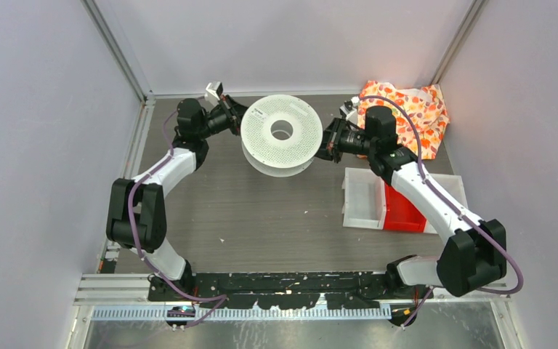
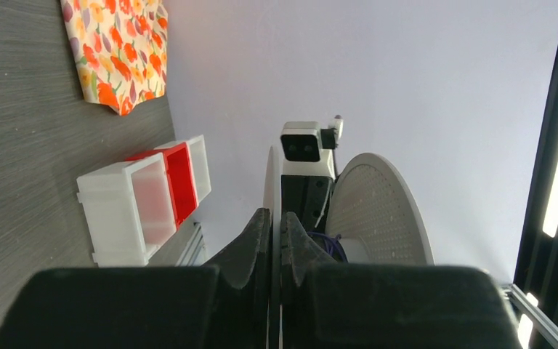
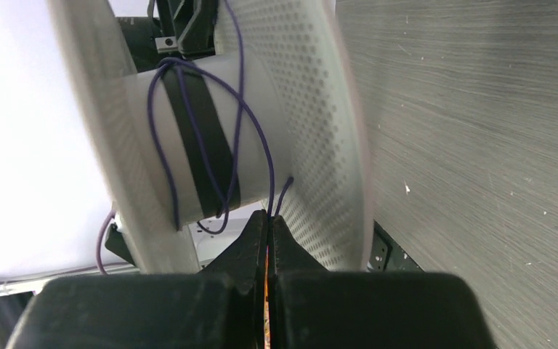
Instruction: Wrap the cables
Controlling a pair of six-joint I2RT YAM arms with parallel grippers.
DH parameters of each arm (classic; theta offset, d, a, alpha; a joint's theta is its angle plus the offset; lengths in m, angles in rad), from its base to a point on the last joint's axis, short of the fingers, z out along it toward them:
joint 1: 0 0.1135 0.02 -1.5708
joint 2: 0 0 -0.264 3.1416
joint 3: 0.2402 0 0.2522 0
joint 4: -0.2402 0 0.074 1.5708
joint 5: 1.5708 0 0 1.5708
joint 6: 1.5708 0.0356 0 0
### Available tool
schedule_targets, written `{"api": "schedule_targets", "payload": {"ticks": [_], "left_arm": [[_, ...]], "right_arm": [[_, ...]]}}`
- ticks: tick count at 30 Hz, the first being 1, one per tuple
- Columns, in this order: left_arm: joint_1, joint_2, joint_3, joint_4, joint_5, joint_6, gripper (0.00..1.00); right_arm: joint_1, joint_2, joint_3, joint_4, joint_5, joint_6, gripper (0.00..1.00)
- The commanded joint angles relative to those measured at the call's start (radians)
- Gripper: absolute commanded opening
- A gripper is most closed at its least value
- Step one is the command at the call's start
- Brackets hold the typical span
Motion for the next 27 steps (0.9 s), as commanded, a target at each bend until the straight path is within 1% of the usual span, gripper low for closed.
{"api": "schedule_targets", "payload": {"ticks": [1, 3, 6, 9, 12, 21, 27], "left_arm": [[0.005, -0.026, 0.000, 0.106, -0.009, -0.029, 0.00], [0.007, -0.021, -0.004, 0.124, -0.014, -0.042, 0.00], [0.011, -0.006, -0.016, 0.199, -0.022, -0.099, 0.00], [0.016, 0.007, -0.024, 0.235, -0.026, -0.130, 0.00], [0.021, 0.007, -0.032, 0.228, -0.026, -0.122, 0.01], [0.026, -0.021, -0.020, 0.121, -0.015, -0.031, 0.00], [0.026, -0.017, -0.002, 0.098, -0.004, -0.006, 0.00]], "right_arm": [[-0.002, 0.023, -0.028, 0.202, -0.044, 0.126, 0.01], [-0.003, 0.032, -0.031, 0.201, -0.038, 0.129, 0.01], [-0.004, 0.043, -0.042, 0.214, -0.020, 0.147, 0.01], [-0.005, 0.060, -0.077, 0.356, -0.037, 0.245, 0.01], [-0.006, 0.089, -0.089, 0.479, -0.070, 0.322, 0.01], [-0.004, 0.088, -0.027, 0.356, -0.153, 0.221, 0.01], [-0.004, 0.094, -0.013, 0.367, -0.208, 0.211, 0.01]]}}
